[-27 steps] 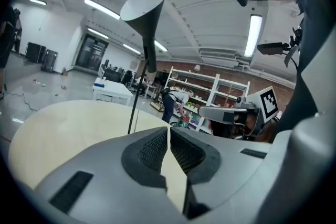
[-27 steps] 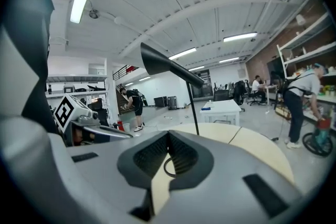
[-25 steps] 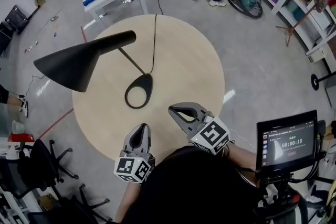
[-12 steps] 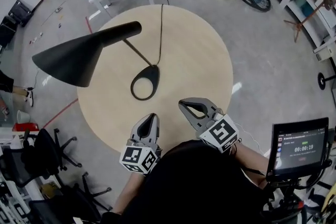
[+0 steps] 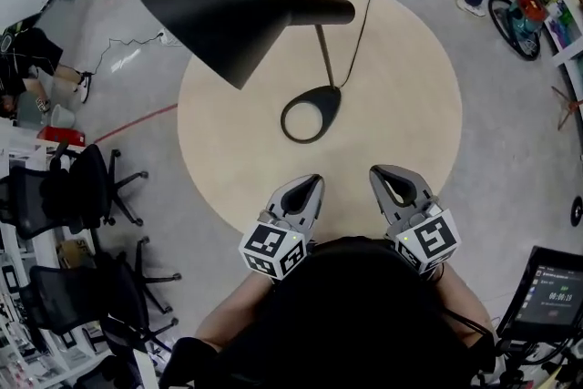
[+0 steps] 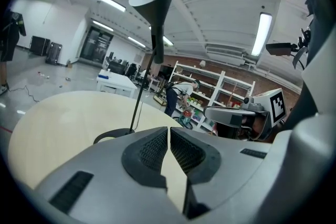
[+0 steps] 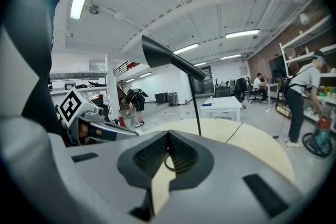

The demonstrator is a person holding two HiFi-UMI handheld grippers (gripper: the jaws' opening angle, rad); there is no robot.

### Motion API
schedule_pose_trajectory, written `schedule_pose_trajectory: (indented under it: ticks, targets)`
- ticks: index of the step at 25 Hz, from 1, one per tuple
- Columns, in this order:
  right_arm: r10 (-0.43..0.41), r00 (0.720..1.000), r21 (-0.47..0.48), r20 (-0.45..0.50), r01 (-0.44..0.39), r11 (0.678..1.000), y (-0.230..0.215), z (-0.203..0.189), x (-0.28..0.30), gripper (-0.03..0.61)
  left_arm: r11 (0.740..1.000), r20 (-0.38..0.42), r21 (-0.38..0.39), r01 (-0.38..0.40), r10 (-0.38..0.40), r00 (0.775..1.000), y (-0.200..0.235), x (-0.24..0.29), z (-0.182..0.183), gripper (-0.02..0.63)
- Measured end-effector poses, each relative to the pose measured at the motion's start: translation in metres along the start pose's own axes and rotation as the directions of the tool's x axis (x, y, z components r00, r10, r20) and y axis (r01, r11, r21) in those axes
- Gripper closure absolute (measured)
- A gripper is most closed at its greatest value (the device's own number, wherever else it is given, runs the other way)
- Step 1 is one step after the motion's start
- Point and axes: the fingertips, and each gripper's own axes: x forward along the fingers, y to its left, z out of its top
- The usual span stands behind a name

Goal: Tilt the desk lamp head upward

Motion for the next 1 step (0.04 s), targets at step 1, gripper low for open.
schedule_pose_trajectory:
  ticks: [1]
  targets:
    - [-0.004, 1.0, 0.002, -0.002, 0.004, 1.0, 0.0004, -0.0008, 0.0002, 0.574, 1.0, -0.001, -0.005, 0.005, -0.005, 1.0, 0.0011, 0.0004, -0.0008, 0.609]
